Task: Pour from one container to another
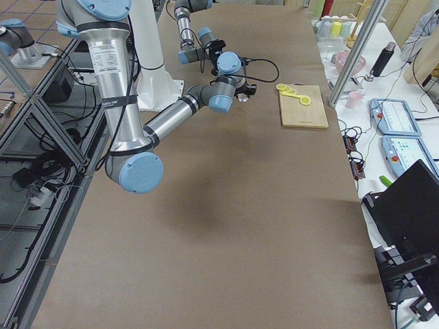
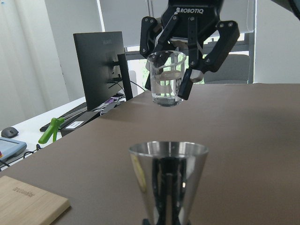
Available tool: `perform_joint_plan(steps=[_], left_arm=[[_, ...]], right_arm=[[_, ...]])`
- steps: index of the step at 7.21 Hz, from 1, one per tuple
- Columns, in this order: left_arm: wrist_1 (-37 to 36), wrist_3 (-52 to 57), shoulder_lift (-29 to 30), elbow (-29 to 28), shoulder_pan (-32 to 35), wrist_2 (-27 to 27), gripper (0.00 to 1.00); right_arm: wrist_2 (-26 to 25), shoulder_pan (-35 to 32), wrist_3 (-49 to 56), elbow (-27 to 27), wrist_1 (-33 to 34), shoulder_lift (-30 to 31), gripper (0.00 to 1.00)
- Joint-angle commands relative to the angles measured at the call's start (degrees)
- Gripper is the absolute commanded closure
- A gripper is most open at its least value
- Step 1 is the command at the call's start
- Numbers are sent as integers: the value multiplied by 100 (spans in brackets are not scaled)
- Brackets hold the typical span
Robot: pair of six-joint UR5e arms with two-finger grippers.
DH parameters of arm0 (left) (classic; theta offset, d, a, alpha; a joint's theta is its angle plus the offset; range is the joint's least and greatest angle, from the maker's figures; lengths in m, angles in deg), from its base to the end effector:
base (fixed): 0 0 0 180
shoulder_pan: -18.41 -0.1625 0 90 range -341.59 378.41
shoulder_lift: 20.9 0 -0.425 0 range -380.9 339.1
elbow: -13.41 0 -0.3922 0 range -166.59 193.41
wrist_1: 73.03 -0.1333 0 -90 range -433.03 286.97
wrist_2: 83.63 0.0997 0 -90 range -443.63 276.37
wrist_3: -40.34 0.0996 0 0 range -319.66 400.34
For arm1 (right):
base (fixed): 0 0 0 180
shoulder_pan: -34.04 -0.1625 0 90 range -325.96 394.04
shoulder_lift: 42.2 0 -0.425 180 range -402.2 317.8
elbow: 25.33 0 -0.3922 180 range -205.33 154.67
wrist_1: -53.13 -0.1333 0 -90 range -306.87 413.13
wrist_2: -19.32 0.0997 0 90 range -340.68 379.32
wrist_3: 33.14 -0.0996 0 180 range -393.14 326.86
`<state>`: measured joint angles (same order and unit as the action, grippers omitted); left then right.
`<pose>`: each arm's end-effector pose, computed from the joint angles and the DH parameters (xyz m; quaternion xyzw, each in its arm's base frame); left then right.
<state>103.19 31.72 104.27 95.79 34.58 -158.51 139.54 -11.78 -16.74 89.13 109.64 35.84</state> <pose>0.5706 -0.3313 0.1985 0.6719 0.4931 0.1990 0.5156 -0.3019 -0.4300 0.2814 0.4857 -0.3402 -0.5281 0.6079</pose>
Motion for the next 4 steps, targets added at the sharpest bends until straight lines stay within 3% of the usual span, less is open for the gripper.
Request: perform_joint_plan(steps=[1, 4], left_arm=[[61, 9, 7, -38, -1, 0, 100], [61, 88, 25, -152, -1, 0, 100]], right_arm=[[-52, 222, -13, -98, 202, -322, 100], [-51, 311, -224, -152, 273, -561, 100]])
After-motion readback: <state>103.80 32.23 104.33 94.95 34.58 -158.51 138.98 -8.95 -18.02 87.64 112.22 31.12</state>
